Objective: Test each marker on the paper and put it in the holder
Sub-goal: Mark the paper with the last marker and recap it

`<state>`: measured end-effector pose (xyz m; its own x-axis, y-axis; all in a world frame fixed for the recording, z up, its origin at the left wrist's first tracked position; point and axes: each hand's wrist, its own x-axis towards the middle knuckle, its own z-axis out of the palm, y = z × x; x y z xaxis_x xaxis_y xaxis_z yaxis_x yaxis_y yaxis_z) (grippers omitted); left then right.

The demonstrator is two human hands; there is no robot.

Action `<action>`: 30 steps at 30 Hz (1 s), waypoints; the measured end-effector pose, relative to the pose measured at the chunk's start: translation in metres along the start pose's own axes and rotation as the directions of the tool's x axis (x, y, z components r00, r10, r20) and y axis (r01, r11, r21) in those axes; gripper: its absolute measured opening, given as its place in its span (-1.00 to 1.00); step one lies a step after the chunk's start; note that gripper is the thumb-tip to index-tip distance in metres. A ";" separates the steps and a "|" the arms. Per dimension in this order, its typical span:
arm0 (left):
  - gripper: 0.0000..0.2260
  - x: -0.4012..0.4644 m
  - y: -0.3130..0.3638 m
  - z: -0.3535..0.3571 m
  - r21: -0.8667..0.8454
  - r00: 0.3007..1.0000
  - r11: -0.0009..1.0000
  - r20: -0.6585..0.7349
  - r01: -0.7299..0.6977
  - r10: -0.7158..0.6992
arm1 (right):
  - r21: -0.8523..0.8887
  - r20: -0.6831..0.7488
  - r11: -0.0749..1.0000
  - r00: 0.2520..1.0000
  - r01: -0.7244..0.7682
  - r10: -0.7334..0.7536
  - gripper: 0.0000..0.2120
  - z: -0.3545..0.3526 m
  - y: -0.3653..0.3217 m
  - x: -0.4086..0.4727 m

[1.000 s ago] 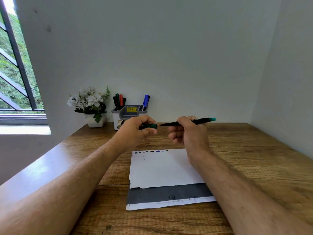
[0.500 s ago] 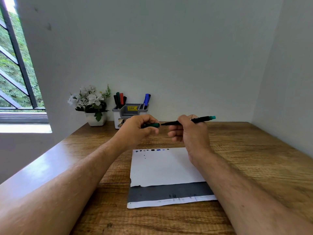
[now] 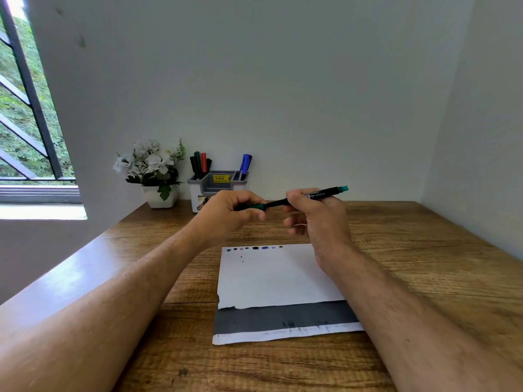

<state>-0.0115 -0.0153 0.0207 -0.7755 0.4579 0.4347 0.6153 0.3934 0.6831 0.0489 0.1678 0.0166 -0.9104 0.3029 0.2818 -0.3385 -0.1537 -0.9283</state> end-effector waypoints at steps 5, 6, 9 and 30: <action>-0.89 -0.002 0.001 0.003 0.001 0.999 0.999 0.004 -0.037 0.037 | -0.021 0.038 1.000 0.999 0.004 -0.003 -0.92 0.000 0.001 -0.001; -0.88 -0.002 0.001 0.003 -0.005 0.999 0.999 0.005 -0.036 0.036 | -0.010 0.044 1.000 0.999 0.000 0.000 -0.90 0.001 0.000 -0.001; -0.91 -0.002 0.003 0.002 -0.118 1.000 0.993 0.014 0.004 -0.002 | 0.058 0.040 0.998 0.999 -0.018 0.016 -0.78 0.000 -0.002 -0.001; -0.55 -0.004 0.001 -0.011 -0.390 0.992 0.912 0.035 0.129 -0.125 | 0.075 0.188 0.985 0.972 -0.155 0.139 -0.96 -0.013 -0.018 0.004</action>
<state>-0.0097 -0.0253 0.0262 -0.8409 0.4328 0.3248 0.4055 0.1065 0.9079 0.0542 0.1843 0.0316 -0.9769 0.0960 0.1909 -0.2101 -0.2694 -0.9398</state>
